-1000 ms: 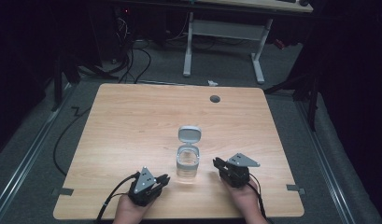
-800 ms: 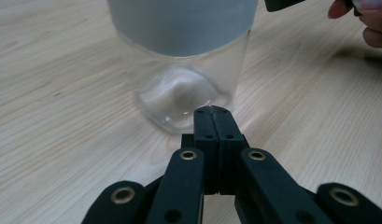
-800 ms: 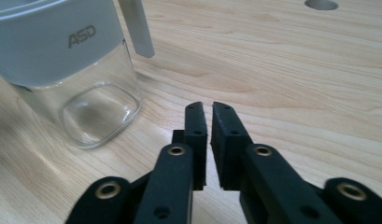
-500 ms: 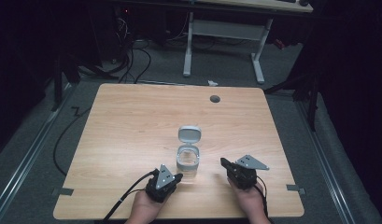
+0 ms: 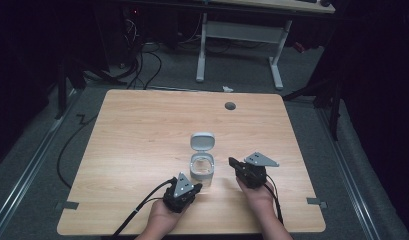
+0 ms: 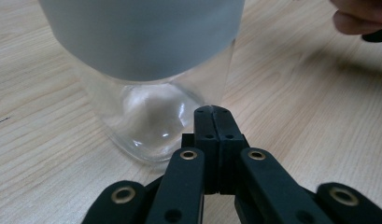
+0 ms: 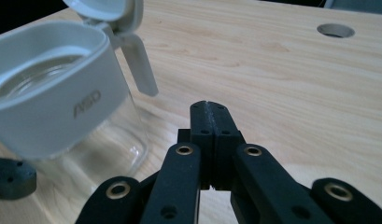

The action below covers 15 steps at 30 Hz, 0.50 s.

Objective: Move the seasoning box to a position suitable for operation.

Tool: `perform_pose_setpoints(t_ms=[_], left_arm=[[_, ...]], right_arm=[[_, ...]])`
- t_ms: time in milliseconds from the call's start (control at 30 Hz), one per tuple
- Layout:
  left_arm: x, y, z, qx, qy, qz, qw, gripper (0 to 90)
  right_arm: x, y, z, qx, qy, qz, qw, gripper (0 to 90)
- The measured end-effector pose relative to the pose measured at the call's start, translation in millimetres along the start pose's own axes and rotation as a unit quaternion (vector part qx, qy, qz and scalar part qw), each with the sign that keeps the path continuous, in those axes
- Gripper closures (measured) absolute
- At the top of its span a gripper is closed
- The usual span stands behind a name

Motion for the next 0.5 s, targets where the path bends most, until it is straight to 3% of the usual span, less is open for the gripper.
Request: perform_pose_setpoints(t_ms=[133, 500], left_arm=[[4.7, -3.2, 2.2, 0.001, -0.021, -0.025, 0.9995, 90.0], [3.8, -1.6, 3.5, 0.006, -0.022, -0.013, 0.9997, 89.7]], right_arm=[[9.4, 7.4, 3.8, 0.003, -0.007, -0.002, 1.0000, 90.0], [45.5, 30.1, 3.9, 0.008, -0.009, -0.006, 0.9999, 90.0]])
Point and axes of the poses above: each handheld gripper's, and its own axes: y roughly forward along the jaws, x roughly out of its top, z roughly to its left, the point moved 3 cm from there along y, roughly forward along the jaws, and after that the axes turned 3 degrees about -y, right-handed, at the moved point
